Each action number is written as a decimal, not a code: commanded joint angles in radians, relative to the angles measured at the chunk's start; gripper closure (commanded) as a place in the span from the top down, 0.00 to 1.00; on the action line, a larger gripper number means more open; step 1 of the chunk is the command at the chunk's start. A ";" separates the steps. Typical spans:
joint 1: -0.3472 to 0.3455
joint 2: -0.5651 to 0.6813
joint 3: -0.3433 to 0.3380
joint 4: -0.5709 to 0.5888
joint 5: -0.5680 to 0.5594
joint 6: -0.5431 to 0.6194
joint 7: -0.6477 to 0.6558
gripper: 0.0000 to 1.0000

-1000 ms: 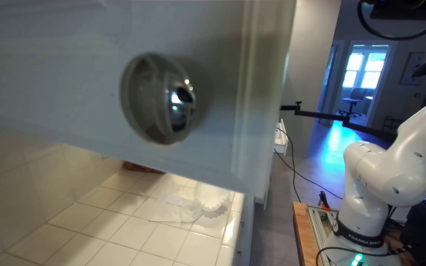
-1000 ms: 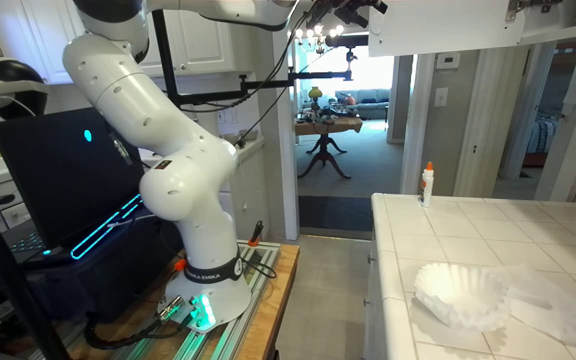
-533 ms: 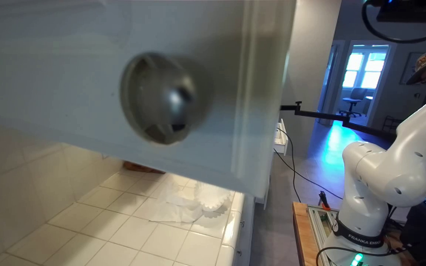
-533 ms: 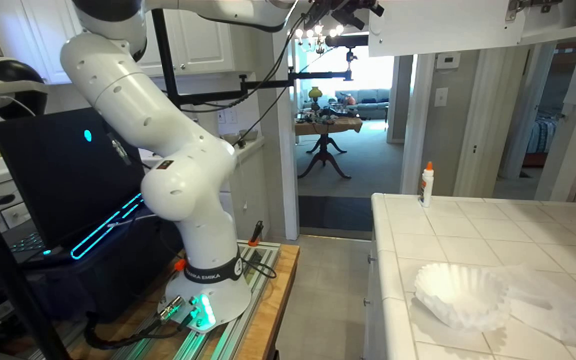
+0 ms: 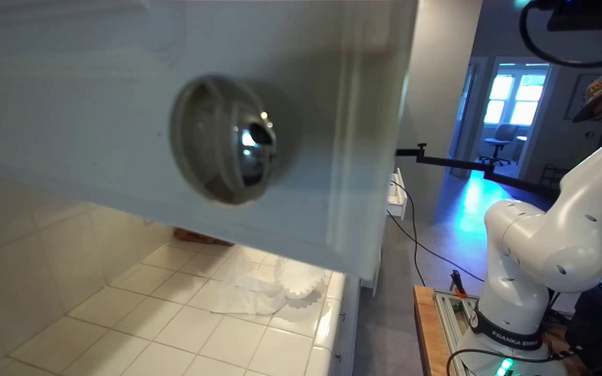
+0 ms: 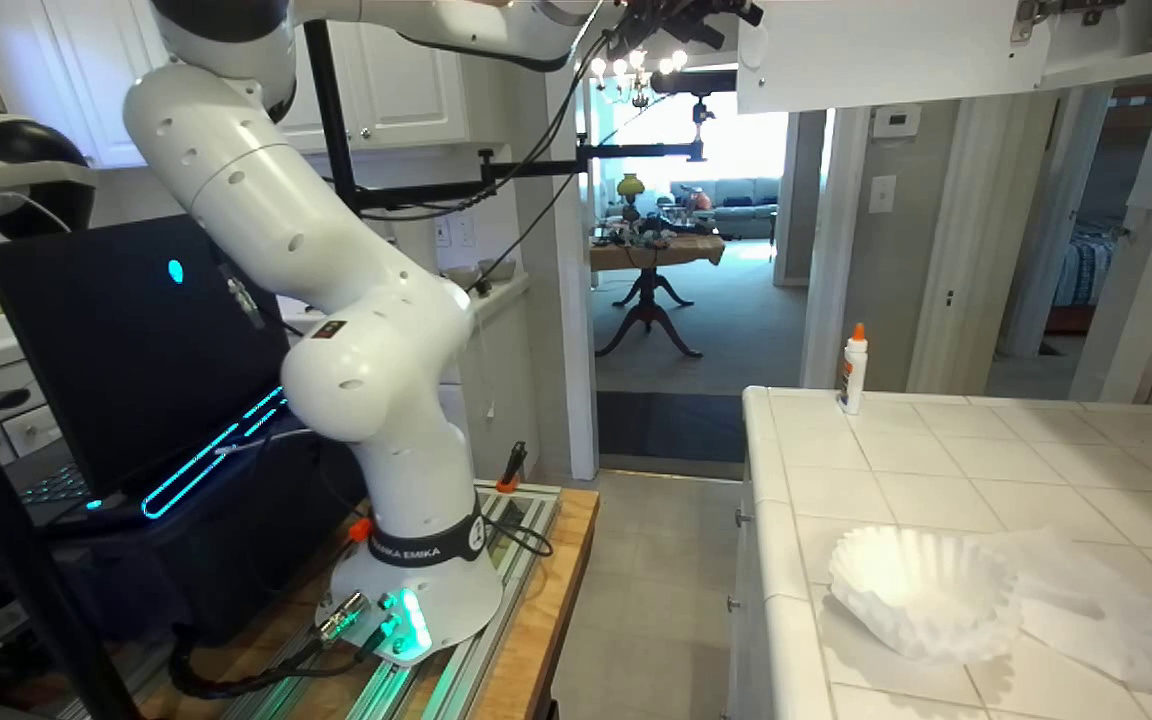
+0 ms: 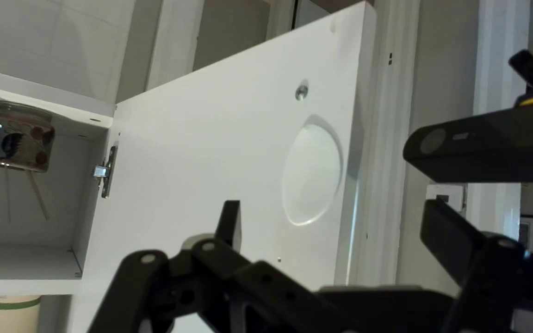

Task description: Close the left door of the upper cabinet.

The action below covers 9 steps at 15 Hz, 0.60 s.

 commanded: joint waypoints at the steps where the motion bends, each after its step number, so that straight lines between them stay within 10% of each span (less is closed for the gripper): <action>1: -0.060 -0.023 0.042 -0.024 -0.018 0.116 0.084 1.00; 9: -0.212 -0.075 0.119 -0.037 0.007 0.244 0.155 1.00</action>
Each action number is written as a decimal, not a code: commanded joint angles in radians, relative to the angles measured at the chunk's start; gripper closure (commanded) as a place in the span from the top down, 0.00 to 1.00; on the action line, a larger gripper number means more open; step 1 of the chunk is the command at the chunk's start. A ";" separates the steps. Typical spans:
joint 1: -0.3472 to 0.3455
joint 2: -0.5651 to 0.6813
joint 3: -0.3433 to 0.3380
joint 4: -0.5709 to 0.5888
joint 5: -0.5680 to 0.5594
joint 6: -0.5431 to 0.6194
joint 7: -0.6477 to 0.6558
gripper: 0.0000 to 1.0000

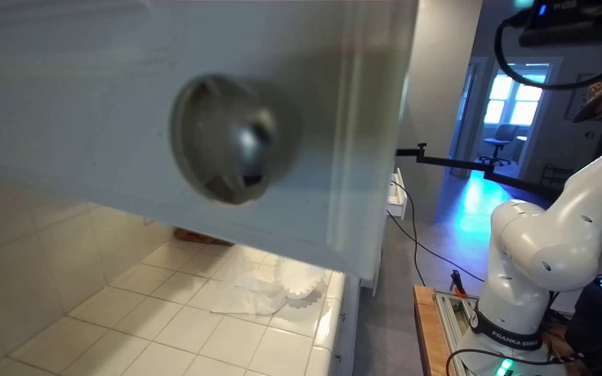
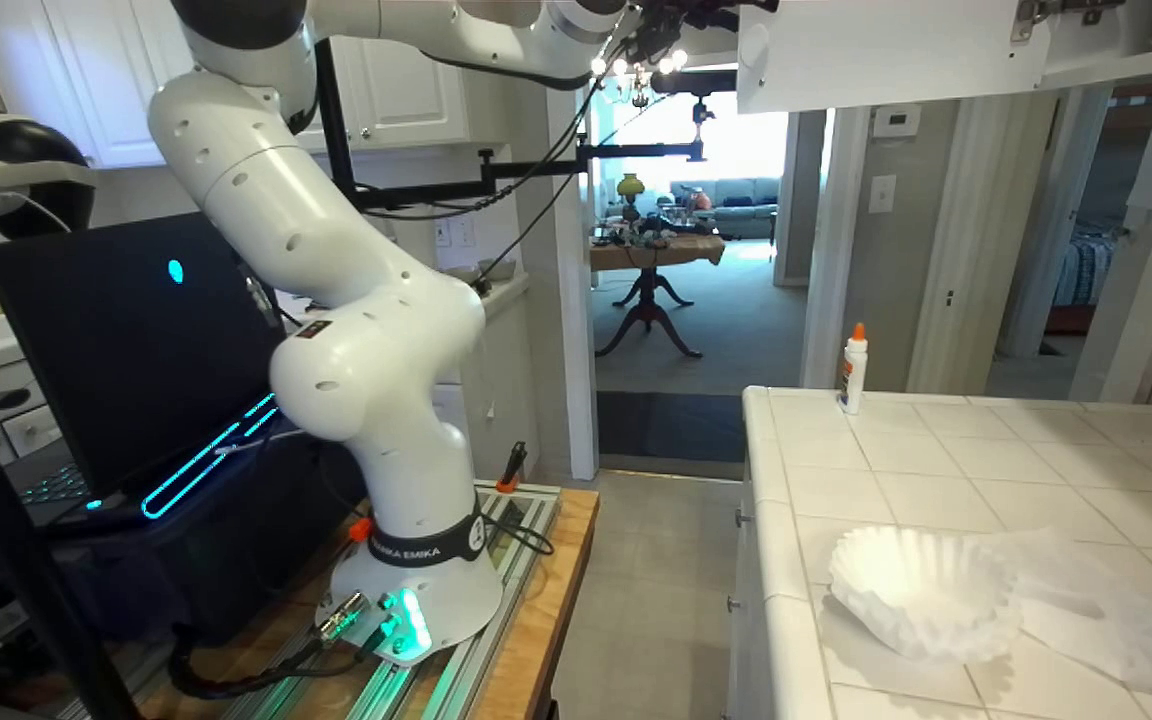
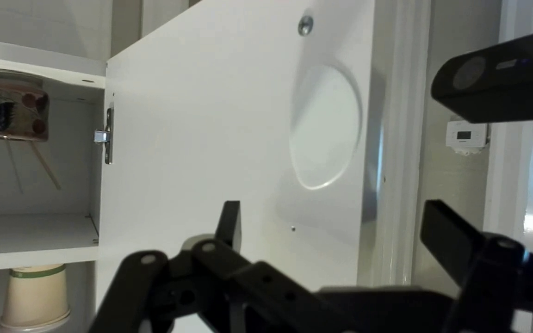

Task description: Close the left door of the upper cabinet.

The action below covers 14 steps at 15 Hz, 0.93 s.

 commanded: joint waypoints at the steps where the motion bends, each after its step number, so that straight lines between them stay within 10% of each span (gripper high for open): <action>1: -0.065 -0.064 0.031 -0.022 0.010 0.045 0.047 1.00; 14: -0.175 -0.255 -0.019 -0.062 0.030 0.026 0.086 1.00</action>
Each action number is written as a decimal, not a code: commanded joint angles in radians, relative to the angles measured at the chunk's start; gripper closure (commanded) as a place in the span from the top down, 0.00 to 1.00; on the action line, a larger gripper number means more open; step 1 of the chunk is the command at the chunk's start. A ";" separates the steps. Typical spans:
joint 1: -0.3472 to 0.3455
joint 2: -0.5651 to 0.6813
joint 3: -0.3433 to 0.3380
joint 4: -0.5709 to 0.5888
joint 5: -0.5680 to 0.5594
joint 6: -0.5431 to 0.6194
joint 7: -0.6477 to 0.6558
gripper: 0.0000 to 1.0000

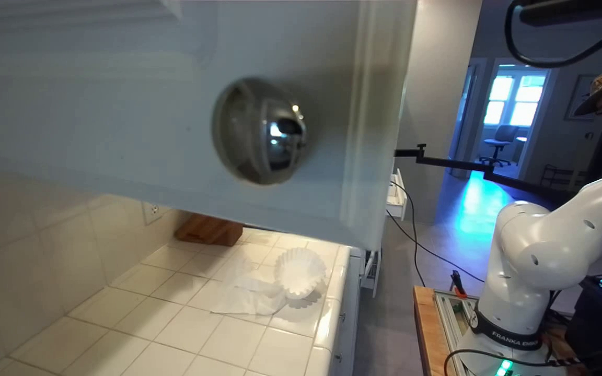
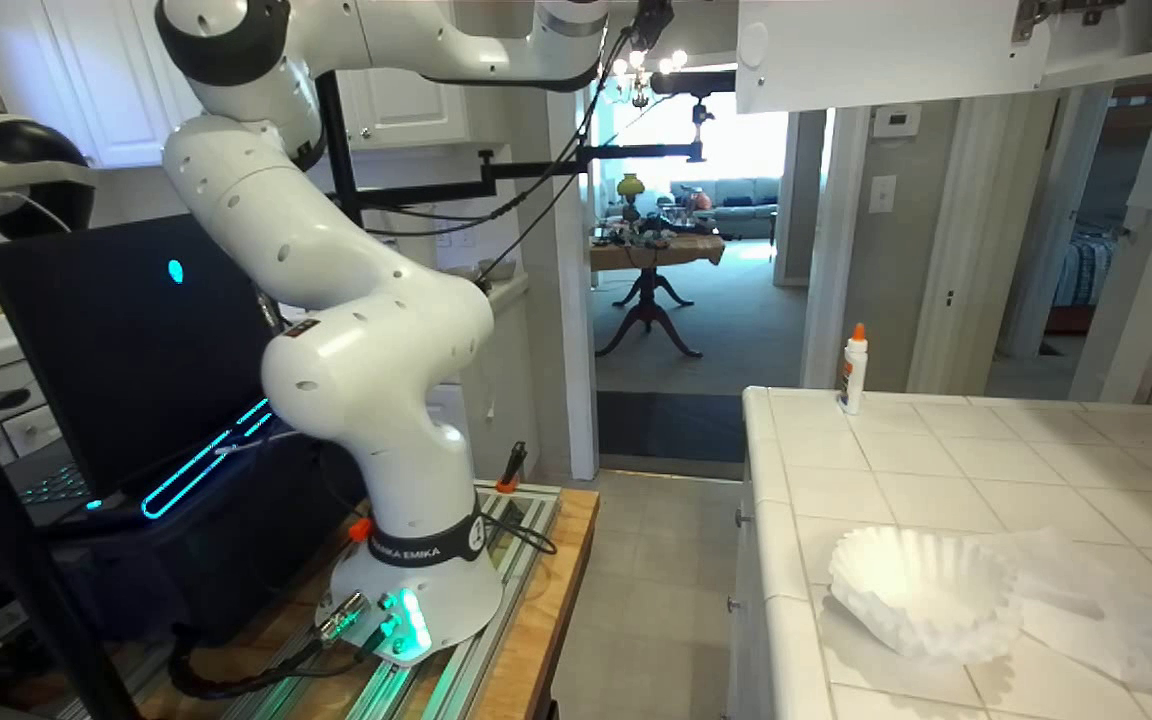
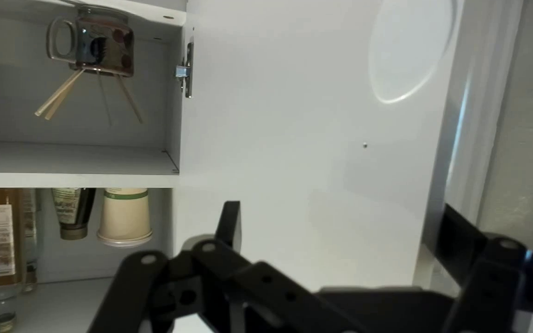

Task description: Close the left door of the upper cabinet.

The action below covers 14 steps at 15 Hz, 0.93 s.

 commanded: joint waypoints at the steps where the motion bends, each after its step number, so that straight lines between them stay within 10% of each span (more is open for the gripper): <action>1: -0.039 -0.071 -0.029 -0.037 0.026 0.007 0.015 1.00; 14: -0.108 -0.177 -0.156 -0.051 0.026 -0.064 0.040 1.00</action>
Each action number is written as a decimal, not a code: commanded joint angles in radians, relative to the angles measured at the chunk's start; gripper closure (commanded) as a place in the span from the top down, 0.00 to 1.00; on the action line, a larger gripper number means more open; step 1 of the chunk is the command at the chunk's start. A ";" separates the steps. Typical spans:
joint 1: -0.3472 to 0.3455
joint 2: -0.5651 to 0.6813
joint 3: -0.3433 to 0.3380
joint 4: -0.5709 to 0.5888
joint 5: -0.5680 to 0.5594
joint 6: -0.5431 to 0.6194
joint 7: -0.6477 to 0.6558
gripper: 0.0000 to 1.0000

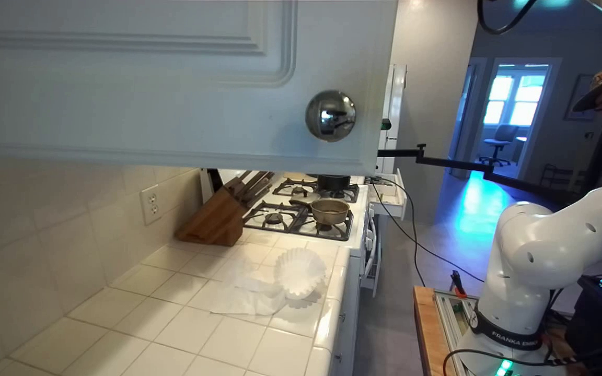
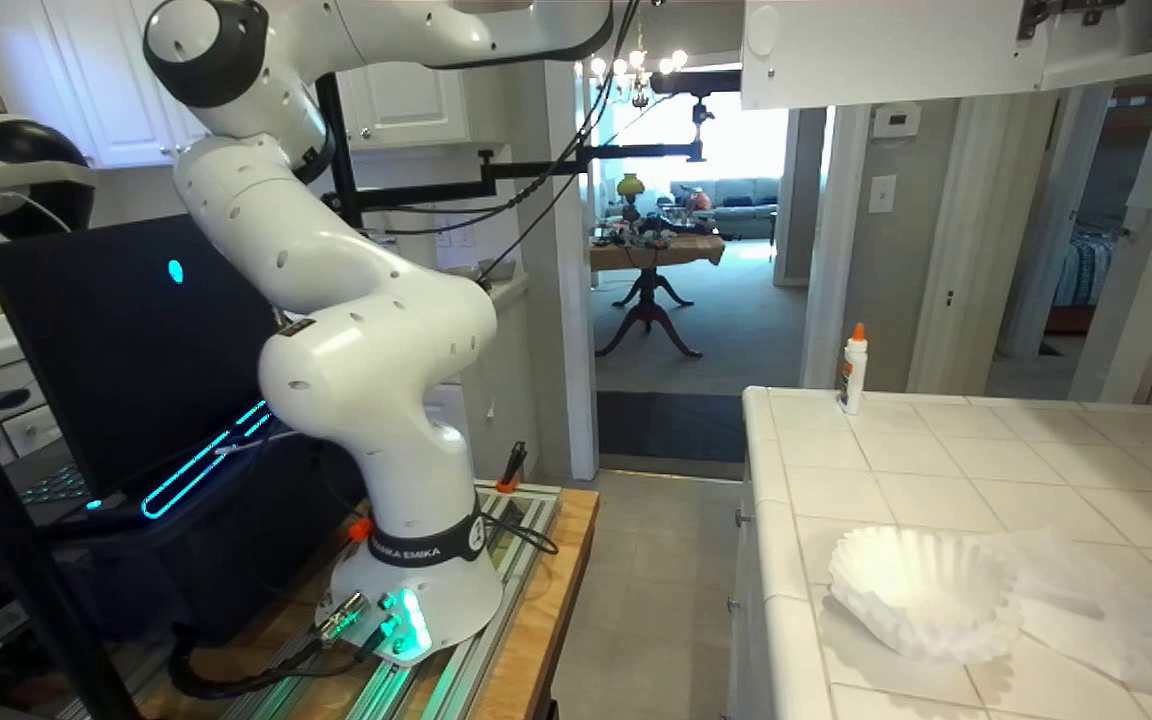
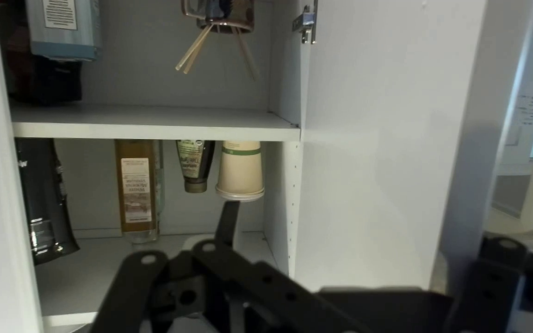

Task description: Close the left door of the upper cabinet.

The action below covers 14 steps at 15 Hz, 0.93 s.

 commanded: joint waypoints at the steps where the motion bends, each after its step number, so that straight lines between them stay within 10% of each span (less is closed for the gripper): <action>1: -0.054 -0.091 -0.029 -0.019 0.025 -0.043 0.039 1.00; 14: -0.106 -0.129 -0.132 -0.044 -0.007 -0.107 0.090 1.00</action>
